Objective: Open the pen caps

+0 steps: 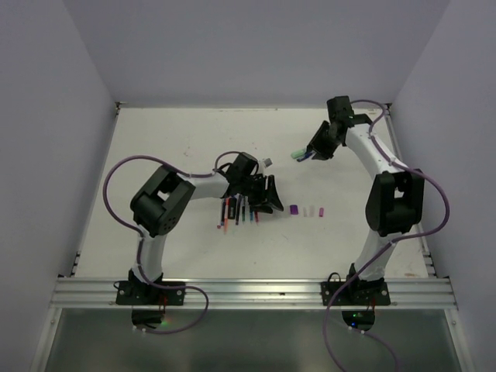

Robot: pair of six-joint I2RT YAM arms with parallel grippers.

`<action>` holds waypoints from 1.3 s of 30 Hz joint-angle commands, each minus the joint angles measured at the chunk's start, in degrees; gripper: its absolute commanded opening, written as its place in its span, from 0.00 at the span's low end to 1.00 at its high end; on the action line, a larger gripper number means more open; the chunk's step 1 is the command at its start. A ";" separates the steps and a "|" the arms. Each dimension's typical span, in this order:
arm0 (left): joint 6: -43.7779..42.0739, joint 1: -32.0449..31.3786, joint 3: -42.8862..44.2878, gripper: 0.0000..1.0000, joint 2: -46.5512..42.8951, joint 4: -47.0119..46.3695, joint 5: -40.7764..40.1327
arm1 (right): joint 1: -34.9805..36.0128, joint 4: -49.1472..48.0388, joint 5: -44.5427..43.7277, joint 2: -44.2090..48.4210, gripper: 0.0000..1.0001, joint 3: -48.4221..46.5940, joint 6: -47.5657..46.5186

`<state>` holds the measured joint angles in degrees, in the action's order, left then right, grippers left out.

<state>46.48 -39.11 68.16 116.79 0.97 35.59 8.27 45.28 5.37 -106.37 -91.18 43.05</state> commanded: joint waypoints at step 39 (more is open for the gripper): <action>-14.22 8.61 1.01 0.64 -15.19 7.11 -6.77 | 2.10 2.53 -23.12 -25.82 0.35 -23.69 1.07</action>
<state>33.76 -30.74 67.00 103.31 8.32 27.24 10.13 48.21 -15.59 -131.87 -113.54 44.12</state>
